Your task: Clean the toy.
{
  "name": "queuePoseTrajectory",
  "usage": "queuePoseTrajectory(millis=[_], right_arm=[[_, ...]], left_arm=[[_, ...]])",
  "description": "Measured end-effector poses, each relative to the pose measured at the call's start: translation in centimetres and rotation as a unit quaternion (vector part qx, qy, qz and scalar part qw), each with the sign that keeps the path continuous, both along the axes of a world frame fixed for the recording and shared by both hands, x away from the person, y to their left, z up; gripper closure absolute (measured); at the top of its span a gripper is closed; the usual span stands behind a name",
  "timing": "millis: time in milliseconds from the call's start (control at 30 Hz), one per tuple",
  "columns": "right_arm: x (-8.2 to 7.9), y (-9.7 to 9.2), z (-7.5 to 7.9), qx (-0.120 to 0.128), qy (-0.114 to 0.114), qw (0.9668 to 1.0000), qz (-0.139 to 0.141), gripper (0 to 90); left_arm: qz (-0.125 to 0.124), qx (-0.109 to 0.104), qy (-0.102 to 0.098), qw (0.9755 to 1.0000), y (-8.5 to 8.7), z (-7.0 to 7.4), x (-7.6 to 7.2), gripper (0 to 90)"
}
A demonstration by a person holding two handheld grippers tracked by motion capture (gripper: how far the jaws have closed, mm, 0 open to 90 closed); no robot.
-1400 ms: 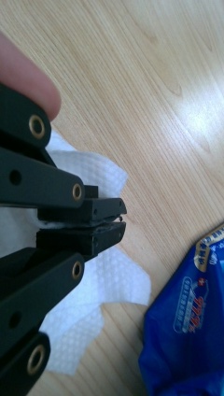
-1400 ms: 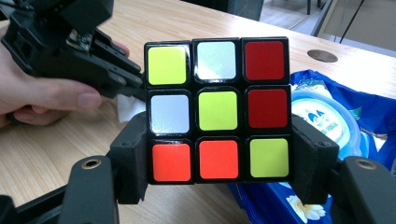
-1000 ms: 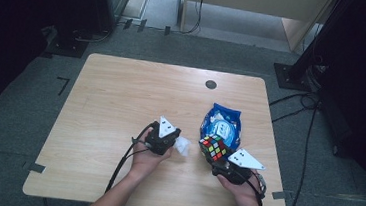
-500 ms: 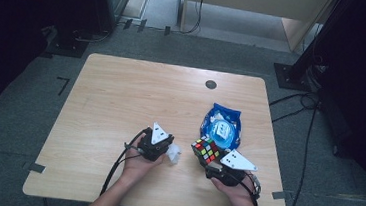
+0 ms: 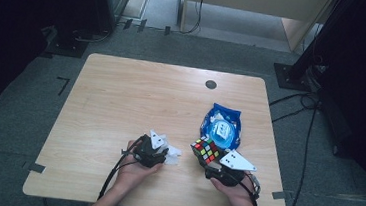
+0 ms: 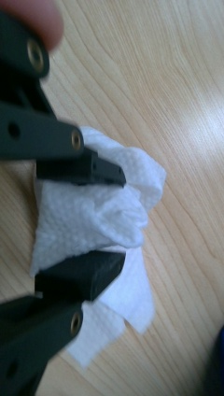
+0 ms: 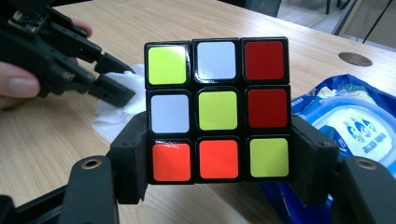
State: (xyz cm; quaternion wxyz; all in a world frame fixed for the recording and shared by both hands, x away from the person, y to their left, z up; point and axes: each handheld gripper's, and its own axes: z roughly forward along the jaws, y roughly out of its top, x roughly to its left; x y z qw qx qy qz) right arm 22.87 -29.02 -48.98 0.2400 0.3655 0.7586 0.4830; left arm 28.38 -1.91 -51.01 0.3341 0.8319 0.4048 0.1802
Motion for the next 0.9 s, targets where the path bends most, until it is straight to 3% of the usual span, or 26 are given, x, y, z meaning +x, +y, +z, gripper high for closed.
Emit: queuePoseTrajectory(millis=[33,67,100,133,167,200,233,300,333,367,400,467,567,600,700,733,767,800,833,867,900], right_arm=[[0.0,0.0,0.0,0.000,0.000,1.0000,0.000,34.3],[0.0,0.2,0.0,0.000,0.000,1.0000,0.001,34.3],[0.0,0.2,0.0,0.000,0.000,1.0000,0.001,34.3],[-0.1,0.3,0.0,-0.002,-0.001,1.0000,0.005,34.3],[-0.1,0.3,0.0,-0.002,-0.001,1.0000,0.005,34.3],[-0.1,0.4,0.0,-0.004,-0.003,0.9999,0.012,34.3],[-0.1,0.4,0.0,-0.004,-0.003,0.9999,0.012,34.3],[-0.2,0.7,0.0,-0.006,-0.006,0.9997,0.024,34.3],[-0.4,1.1,0.0,-0.011,-0.009,0.9993,0.034,34.3],[-0.4,1.1,0.0,-0.011,-0.009,0.9993,0.034,34.3],[-0.5,1.6,0.0,-0.017,-0.012,0.9988,0.044,34.4],[-0.7,2.1,0.1,-0.022,-0.015,0.9985,0.048,34.3],[-0.9,2.5,0.4,-0.027,-0.026,0.9975,0.059,34.4],[-1.0,2.6,0.5,-0.027,-0.028,0.9975,0.058,34.4],[-1.1,2.7,0.8,-0.030,-0.031,0.9974,0.057,34.5],[-1.3,2.6,0.9,-0.029,-0.033,0.9974,0.057,34.6],[-1.3,2.6,0.9,-0.029,-0.033,0.9974,0.057,34.6],[-1.3,2.4,1.1,-0.021,-0.039,0.9971,0.061,34.6],[-1.3,2.4,1.1,-0.021,-0.039,0.9971,0.061,34.6],[-1.5,2.4,1.5,-0.016,-0.046,0.9969,0.063,34.6],[-1.5,2.4,1.5,-0.016,-0.046,0.9969,0.063,34.6]], left_arm=[[0.000,0.000,0.000,1.0000,0.0,0.0,0.0,67.7],[-0.009,-0.020,0.013,0.9997,0.2,0.2,0.2,76.4],[-0.009,-0.020,0.013,0.9997,0.2,0.2,0.2,83.0],[-0.009,-0.033,0.012,0.9993,0.4,0.5,0.2,85.9],[-0.008,-0.052,0.007,0.9986,0.6,0.9,0.2,85.9],[-0.019,-0.103,0.002,0.9945,1.0,2.1,0.2,87.3],[-0.019,-0.103,0.002,0.9945,1.0,2.1,0.2,87.5],[-0.044,-0.156,-0.012,0.9867,1.0,3.6,-0.2,87.5],[-0.080,-0.210,-0.023,0.9741,0.6,5.2,-0.8,87.6],[-0.080,-0.210,-0.023,0.9741,0.6,5.2,-0.8,87.6],[-0.100,-0.239,-0.025,0.9655,0.3,5.9,-1.1,87.6],[-0.147,-0.273,-0.029,0.9503,-0.9,7.3,-1.8,87.5],[-0.154,-0.268,-0.031,0.9505,-1.7,7.4,-2.0,87.4],[-0.154,-0.262,-0.025,0.9525,-2.1,6.9,-1.9,87.3],[-0.146,-0.259,-0.028,0.9543,-2.1,6.5,-1.8,87.3],[-0.132,-0.246,-0.029,0.9598,-1.9,6.2,-1.6,87.3],[-0.132,-0.246,-0.029,0.9598,-1.9,6.2,-1.6,87.3],[-0.117,-0.227,-0.031,0.9664,-1.7,6.0,-1.3,87.3],[-0.117,-0.227,-0.031,0.9664,-1.7,6.0,-1.3,87.3],[-0.100,-0.192,-0.043,0.9754,-1.5,5.7,-1.1,87.3],[-0.100,-0.192,-0.043,0.9754,-1.5,5.7,-1.1,87.3]])
